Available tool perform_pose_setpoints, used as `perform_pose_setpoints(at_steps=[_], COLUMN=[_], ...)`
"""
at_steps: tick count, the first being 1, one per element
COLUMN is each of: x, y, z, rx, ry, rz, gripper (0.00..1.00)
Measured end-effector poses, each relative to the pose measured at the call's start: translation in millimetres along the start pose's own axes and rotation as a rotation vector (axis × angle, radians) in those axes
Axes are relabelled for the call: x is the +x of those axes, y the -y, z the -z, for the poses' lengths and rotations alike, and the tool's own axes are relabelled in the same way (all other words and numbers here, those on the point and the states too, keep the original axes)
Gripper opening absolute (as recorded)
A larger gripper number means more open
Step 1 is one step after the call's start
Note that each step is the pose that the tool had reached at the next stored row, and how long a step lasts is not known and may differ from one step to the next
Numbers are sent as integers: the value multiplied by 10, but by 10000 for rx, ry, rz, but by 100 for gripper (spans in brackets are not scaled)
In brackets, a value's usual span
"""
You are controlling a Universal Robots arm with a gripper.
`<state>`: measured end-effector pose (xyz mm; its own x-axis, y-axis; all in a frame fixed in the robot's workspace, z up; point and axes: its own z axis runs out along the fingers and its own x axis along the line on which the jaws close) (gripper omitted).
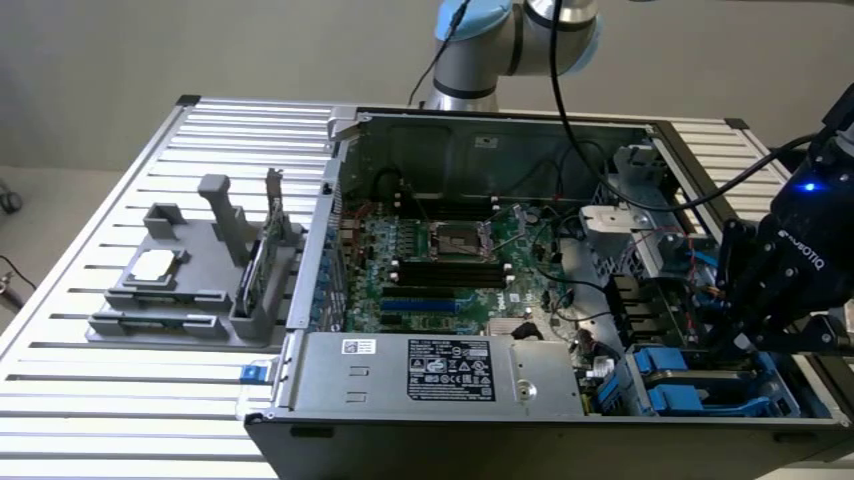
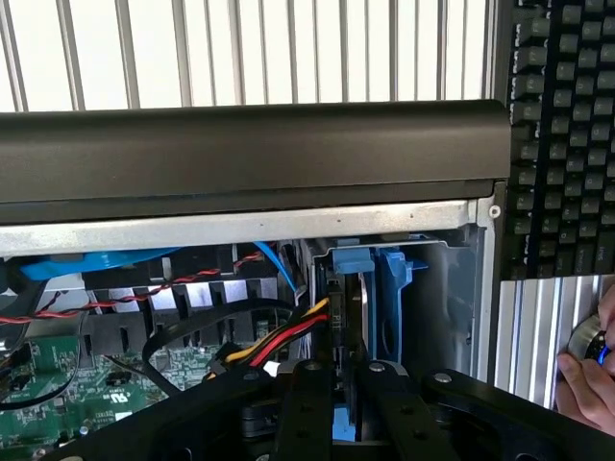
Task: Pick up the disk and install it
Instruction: 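Insert the first disk wire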
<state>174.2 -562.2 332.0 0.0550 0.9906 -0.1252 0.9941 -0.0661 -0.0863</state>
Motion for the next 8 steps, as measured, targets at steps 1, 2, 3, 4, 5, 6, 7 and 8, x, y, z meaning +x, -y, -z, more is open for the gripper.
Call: perform_pose_setpoints(at_steps=[1, 2, 3, 4, 5, 6, 7, 8], x=[0, 0, 1, 1, 0, 1, 1, 1], y=[0, 0, 1, 2, 4, 6, 6, 7], z=[0, -1, -2, -3, -4, -6, -7, -7], rx=[0, 0, -1, -1, -1, -1, -1, -1], ry=[0, 0, 0, 0, -1, -1, 0, 1], rz=[0, 0, 2, 1, 1, 1, 1, 2], gripper=[16, 16, 16, 16, 16, 16, 16, 16])
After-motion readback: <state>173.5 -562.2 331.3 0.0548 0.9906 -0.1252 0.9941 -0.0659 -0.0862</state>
